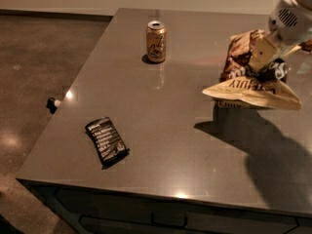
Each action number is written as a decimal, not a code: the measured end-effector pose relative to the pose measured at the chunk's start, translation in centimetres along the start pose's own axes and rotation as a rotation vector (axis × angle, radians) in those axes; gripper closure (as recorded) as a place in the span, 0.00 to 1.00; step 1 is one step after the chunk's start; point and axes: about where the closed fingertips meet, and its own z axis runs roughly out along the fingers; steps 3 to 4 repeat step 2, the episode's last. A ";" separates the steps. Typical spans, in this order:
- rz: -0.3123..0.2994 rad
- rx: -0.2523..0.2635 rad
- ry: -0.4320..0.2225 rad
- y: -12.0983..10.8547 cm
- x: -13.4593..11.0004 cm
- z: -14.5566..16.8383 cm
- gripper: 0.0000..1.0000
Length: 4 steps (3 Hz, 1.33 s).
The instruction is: Pick brown chip bag
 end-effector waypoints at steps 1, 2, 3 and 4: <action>-0.037 0.001 -0.052 0.1 -1.2 -2.3 1.00; -0.037 0.002 -0.054 0.1 -1.3 -2.2 1.00; -0.037 0.002 -0.054 0.1 -1.3 -2.2 1.00; -0.037 0.002 -0.054 0.1 -1.3 -2.2 1.00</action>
Offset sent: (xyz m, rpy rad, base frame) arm 0.0016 0.0029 0.0215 0.0113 -0.0384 0.0329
